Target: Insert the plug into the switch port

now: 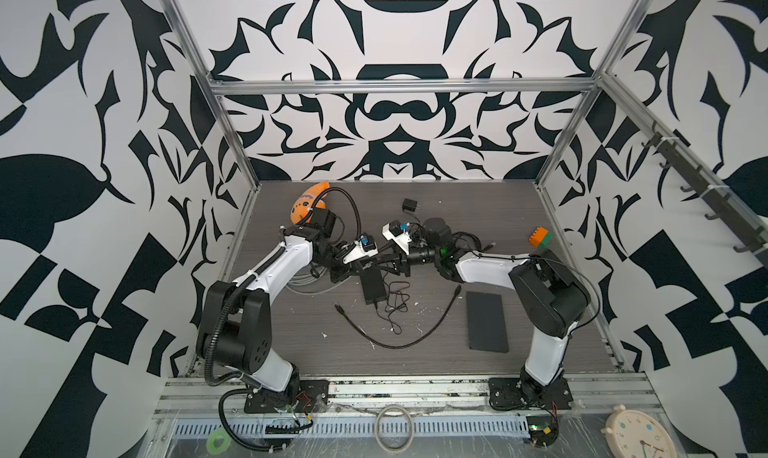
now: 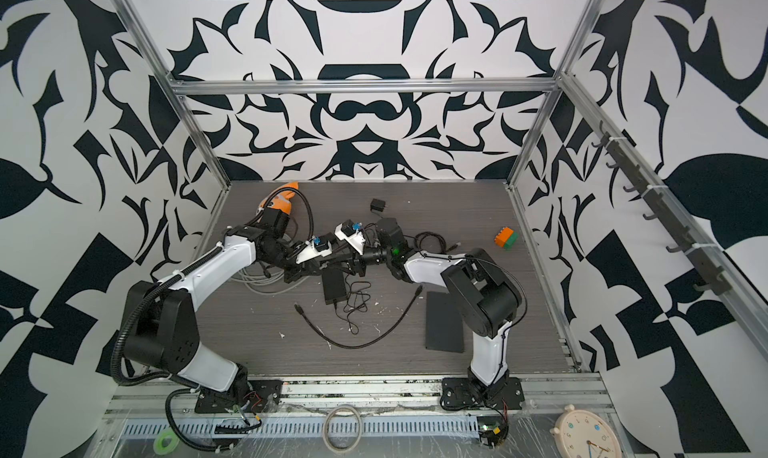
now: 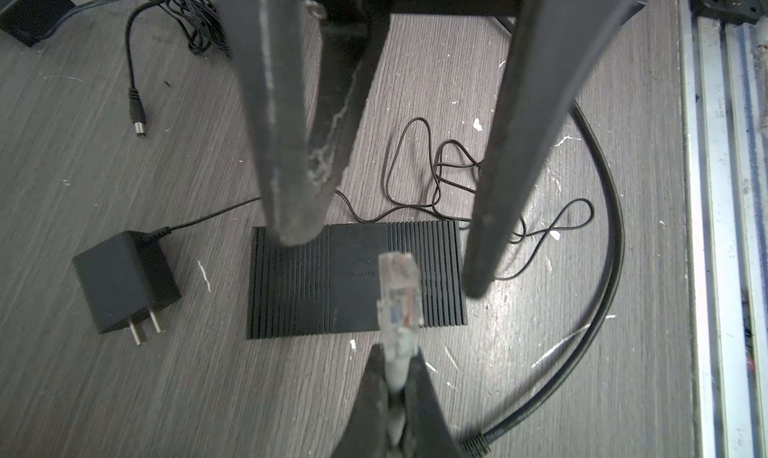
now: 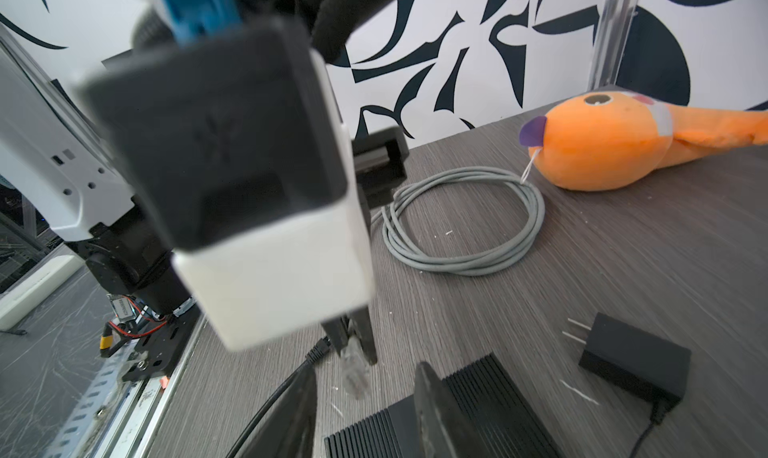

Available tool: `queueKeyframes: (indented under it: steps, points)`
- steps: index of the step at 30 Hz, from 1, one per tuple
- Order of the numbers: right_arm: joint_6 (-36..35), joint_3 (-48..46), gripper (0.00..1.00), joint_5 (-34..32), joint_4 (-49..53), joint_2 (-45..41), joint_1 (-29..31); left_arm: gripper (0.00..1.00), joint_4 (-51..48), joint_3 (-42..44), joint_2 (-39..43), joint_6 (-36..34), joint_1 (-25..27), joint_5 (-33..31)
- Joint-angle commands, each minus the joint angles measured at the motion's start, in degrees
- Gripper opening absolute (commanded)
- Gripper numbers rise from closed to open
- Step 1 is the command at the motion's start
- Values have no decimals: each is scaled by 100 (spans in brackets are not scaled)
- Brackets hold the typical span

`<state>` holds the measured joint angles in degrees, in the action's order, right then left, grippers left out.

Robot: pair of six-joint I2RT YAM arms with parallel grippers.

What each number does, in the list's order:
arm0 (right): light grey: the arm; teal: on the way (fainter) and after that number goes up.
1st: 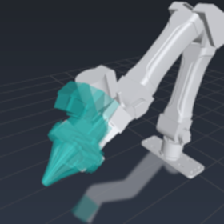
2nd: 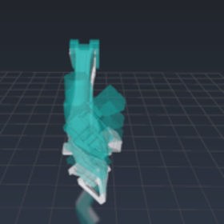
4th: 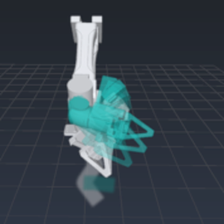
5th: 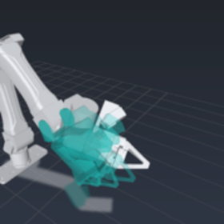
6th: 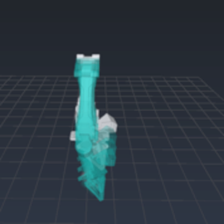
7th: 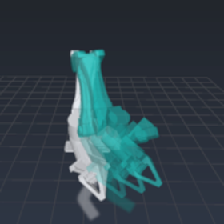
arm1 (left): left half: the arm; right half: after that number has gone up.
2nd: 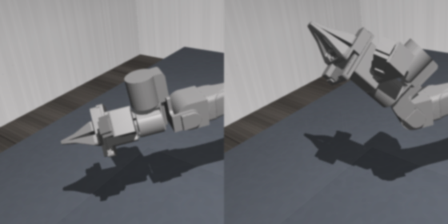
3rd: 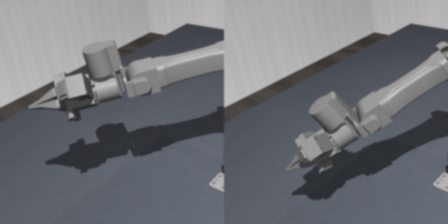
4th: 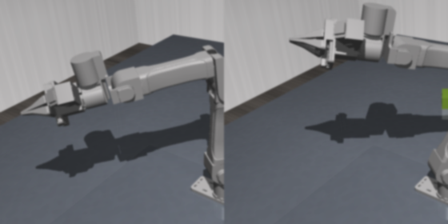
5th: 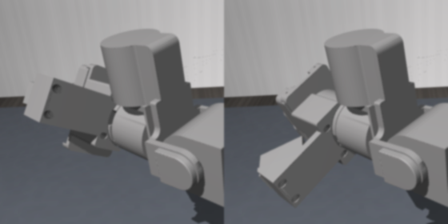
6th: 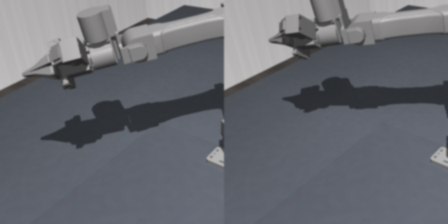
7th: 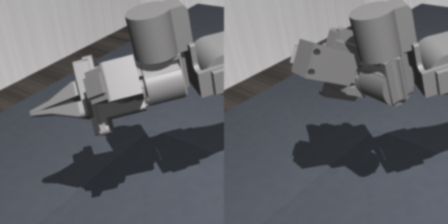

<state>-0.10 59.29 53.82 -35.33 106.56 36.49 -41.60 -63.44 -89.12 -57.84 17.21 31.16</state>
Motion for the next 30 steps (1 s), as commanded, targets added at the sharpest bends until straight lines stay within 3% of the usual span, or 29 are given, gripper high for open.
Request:
queueKeyframes:
  steps: [1,17,30]
  points:
    - [67,285,41,88,-147,-68,109,0,-201,-11,56,-16,-24,213]
    - [-139,513,39,-115,308,156,179,0,-178,16,74,-15,-23,201]
    - [-117,558,11,15,412,225,165,0,-168,9,55,-12,-54,224]
